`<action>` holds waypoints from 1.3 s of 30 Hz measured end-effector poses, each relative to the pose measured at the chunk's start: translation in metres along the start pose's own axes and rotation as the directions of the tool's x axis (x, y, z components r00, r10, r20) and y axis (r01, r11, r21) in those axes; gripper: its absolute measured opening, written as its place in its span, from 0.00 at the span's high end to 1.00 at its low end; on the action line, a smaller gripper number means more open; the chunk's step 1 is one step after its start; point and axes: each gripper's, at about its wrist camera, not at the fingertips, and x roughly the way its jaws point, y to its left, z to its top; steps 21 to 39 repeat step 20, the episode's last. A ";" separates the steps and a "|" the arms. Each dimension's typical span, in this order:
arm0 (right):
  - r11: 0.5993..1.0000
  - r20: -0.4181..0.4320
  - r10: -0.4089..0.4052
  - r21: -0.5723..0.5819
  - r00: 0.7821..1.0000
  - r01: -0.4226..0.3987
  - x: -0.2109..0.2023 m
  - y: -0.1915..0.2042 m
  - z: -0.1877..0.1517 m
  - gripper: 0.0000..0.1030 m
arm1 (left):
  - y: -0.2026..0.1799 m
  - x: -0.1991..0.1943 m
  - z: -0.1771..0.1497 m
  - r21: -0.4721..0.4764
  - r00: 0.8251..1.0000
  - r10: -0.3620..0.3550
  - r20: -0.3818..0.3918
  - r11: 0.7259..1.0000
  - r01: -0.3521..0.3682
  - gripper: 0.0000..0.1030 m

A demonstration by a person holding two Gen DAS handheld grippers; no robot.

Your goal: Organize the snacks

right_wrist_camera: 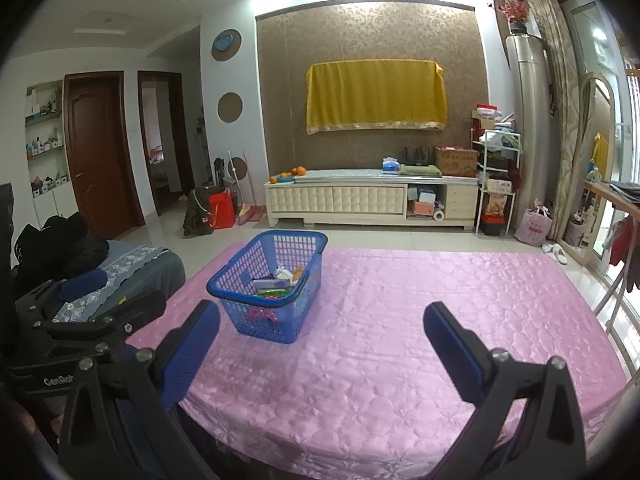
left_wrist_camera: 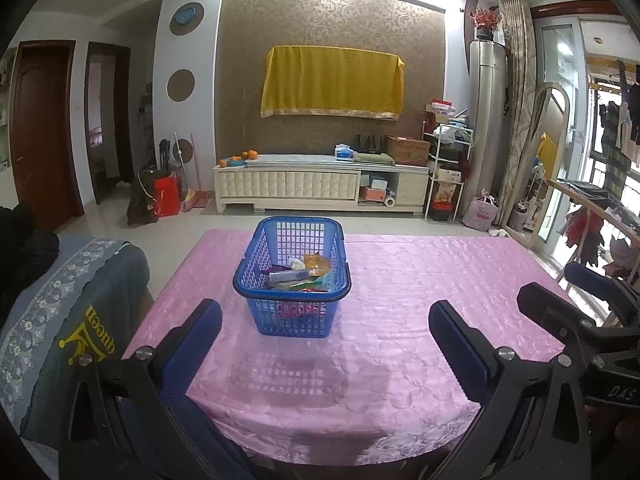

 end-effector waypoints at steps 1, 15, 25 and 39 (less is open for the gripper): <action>1.000 -0.002 -0.004 0.000 1.000 0.004 0.000 0.000 0.000 0.00 | 0.000 0.000 0.000 -0.004 1.000 -0.005 0.001 1.000 0.005 0.01; 1.000 -0.029 -0.023 0.004 0.999 0.023 0.004 0.001 -0.004 0.00 | 0.002 -0.002 -0.004 -0.022 1.000 -0.006 -0.008 1.000 0.006 0.01; 1.000 -0.035 -0.025 0.003 0.999 0.025 0.004 0.003 -0.005 0.00 | 0.001 -0.005 -0.005 -0.025 1.000 -0.001 -0.010 1.000 0.001 0.01; 1.000 -0.035 -0.025 0.003 0.999 0.025 0.004 0.003 -0.005 0.00 | 0.001 -0.005 -0.005 -0.025 1.000 -0.001 -0.010 1.000 0.001 0.01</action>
